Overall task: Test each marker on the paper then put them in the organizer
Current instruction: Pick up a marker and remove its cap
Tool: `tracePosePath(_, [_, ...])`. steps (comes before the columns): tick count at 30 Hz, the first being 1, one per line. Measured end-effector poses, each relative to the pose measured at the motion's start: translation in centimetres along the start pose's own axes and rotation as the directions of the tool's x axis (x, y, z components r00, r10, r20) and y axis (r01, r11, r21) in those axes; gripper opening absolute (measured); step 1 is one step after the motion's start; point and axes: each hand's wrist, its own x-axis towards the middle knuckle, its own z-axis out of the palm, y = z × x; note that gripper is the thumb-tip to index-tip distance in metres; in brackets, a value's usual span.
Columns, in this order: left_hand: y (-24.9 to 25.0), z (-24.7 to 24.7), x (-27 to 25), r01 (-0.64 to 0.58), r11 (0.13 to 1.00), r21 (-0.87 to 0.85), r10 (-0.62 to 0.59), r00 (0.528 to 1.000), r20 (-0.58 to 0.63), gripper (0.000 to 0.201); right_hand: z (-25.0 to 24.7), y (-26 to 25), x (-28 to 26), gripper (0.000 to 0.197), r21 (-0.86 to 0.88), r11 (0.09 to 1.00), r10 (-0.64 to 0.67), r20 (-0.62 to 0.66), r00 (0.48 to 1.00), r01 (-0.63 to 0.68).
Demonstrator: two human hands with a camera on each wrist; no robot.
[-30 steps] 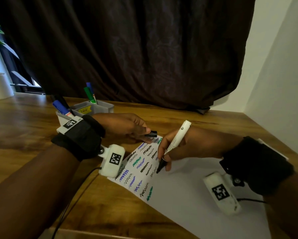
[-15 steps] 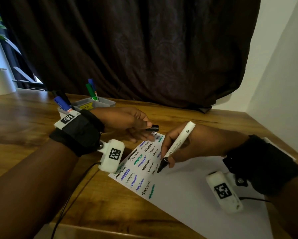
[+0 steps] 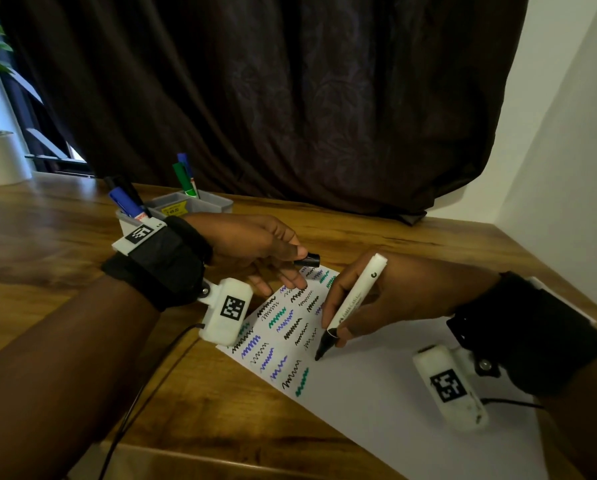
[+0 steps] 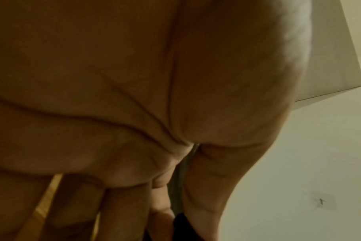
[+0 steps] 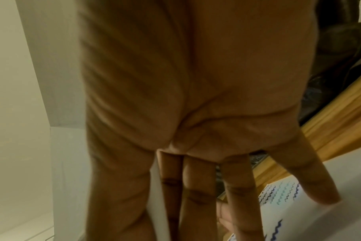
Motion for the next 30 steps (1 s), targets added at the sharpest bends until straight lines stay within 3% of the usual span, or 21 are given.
tracePosePath(30, [0.31, 0.0, -0.05, 0.024, 1.0, -0.003, -0.024, 1.0, -0.003, 0.017, -0.38, 0.71, 0.09, 0.017, 0.038, 0.998, 0.052, -0.077, 0.996, -0.05])
